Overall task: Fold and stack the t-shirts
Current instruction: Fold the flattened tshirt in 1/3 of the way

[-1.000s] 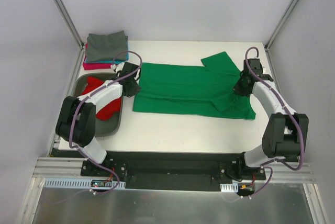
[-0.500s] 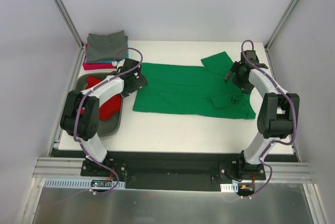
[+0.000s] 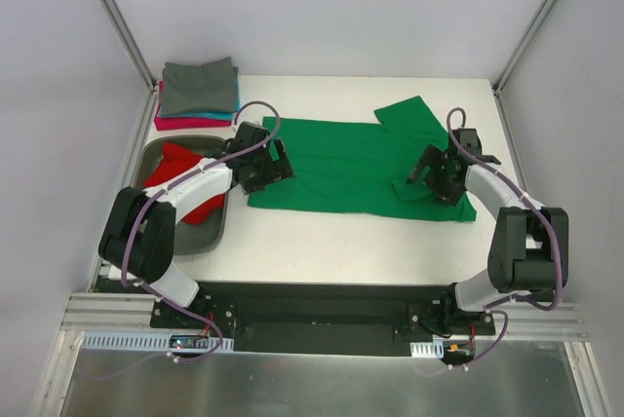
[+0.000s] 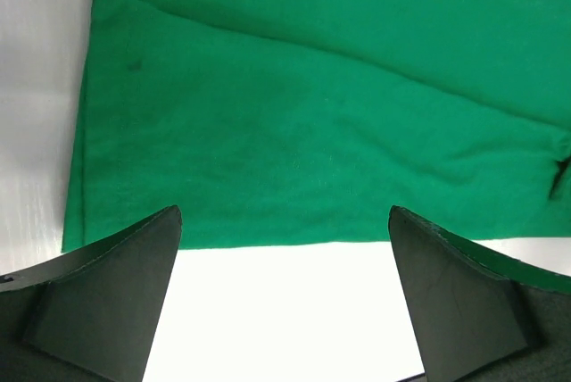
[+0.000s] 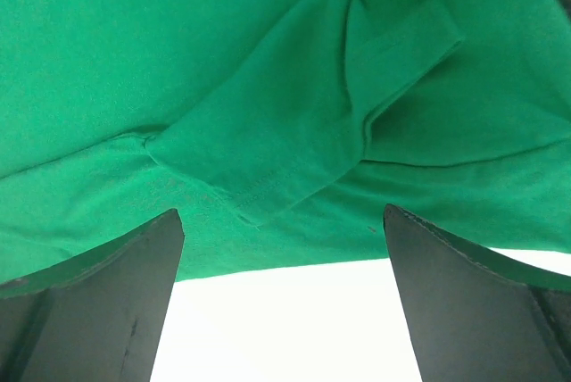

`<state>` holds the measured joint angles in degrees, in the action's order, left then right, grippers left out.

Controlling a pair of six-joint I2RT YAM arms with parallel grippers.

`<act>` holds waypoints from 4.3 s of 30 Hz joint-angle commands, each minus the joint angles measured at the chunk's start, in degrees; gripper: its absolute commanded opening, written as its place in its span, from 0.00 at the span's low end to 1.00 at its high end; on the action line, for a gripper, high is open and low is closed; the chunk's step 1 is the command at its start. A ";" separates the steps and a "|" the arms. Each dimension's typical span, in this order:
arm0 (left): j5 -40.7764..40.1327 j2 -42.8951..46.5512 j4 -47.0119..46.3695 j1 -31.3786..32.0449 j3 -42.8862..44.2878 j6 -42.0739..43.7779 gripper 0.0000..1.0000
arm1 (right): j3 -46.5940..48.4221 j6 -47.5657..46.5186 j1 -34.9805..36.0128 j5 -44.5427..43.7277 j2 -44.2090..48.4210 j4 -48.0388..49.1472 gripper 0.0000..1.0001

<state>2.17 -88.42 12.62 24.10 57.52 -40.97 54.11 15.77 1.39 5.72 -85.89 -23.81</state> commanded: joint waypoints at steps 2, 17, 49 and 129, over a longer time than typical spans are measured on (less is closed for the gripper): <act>4.94 -3.77 -3.92 0.86 -0.65 1.42 0.99 | 0.82 0.49 1.07 3.51 -2.79 5.97 0.96; 0.73 -9.05 -4.62 0.69 -2.05 3.00 0.99 | 10.66 4.00 1.25 4.65 -15.18 13.08 0.96; 5.30 -2.19 -4.54 0.07 1.10 7.31 0.99 | 22.43 -8.91 2.04 -0.36 -17.37 1.85 0.96; 4.85 34.19 1.97 7.19 -38.53 -7.10 0.99 | -38.99 14.56 1.16 -7.92 50.65 -7.67 0.96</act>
<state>7.01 -54.74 7.31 30.46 20.62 -47.64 16.60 34.11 2.72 1.48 -31.68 -30.83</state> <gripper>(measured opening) 0.990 0.960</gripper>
